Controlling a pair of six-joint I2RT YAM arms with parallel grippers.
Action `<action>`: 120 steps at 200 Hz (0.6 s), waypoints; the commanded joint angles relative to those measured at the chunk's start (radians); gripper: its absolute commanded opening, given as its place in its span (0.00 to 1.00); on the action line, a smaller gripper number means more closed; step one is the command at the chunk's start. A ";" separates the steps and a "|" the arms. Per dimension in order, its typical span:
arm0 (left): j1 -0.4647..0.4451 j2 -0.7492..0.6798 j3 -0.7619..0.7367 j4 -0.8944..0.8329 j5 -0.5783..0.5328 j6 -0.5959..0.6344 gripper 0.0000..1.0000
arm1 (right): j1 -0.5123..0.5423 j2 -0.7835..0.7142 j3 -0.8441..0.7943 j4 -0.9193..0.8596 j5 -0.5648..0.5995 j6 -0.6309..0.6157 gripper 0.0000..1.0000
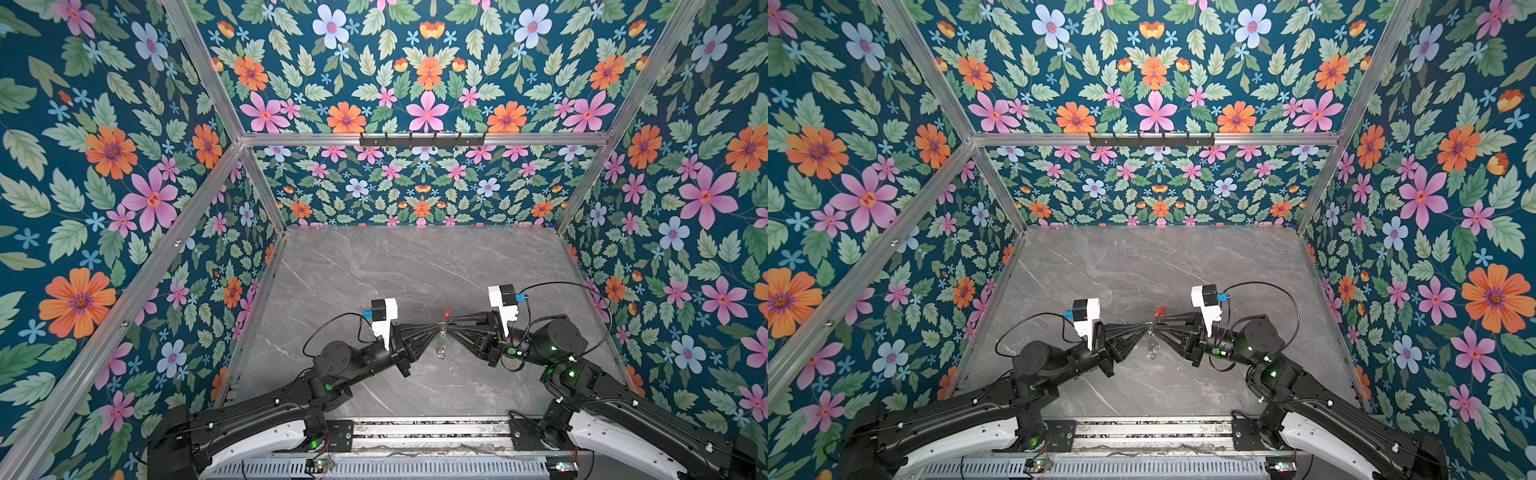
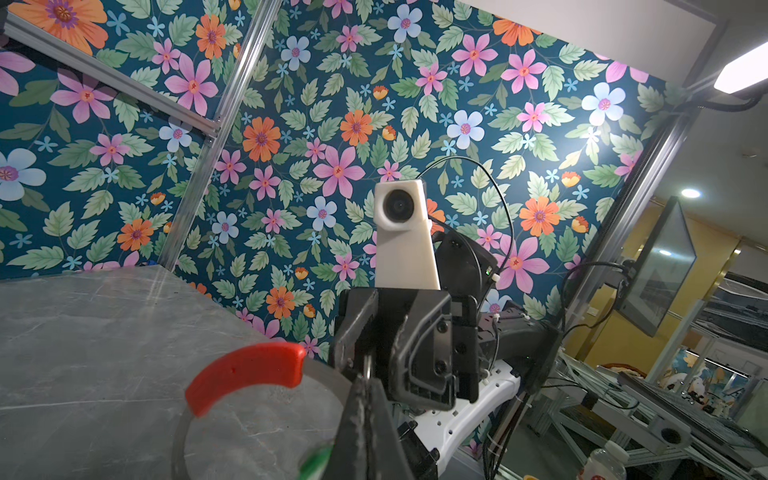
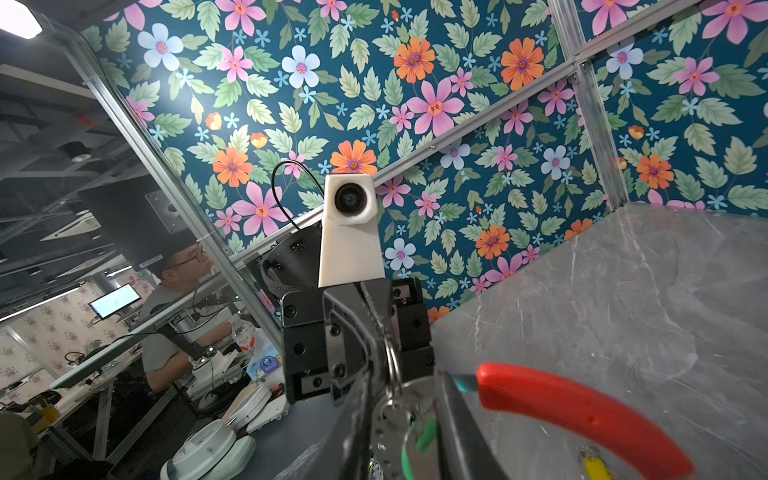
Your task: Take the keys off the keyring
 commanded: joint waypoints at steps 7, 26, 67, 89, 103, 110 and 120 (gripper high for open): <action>0.001 0.008 0.006 0.052 -0.003 0.007 0.00 | 0.002 0.012 0.017 0.052 -0.038 0.017 0.17; 0.001 0.018 0.009 0.053 0.003 0.004 0.00 | 0.001 0.016 0.026 0.039 -0.042 0.018 0.07; 0.001 -0.009 0.015 0.008 -0.003 -0.001 0.20 | 0.002 0.004 0.083 -0.108 -0.062 -0.027 0.00; 0.001 -0.102 0.006 -0.107 -0.029 0.004 0.44 | 0.002 -0.013 0.138 -0.281 -0.073 -0.101 0.00; 0.003 -0.165 0.018 -0.218 -0.058 0.022 0.48 | 0.002 -0.006 0.184 -0.397 -0.083 -0.154 0.00; 0.002 -0.189 0.030 -0.274 -0.058 0.034 0.49 | 0.002 0.000 0.204 -0.443 -0.090 -0.176 0.00; 0.003 -0.206 0.064 -0.363 -0.051 0.050 0.48 | 0.002 0.007 0.229 -0.499 -0.098 -0.206 0.00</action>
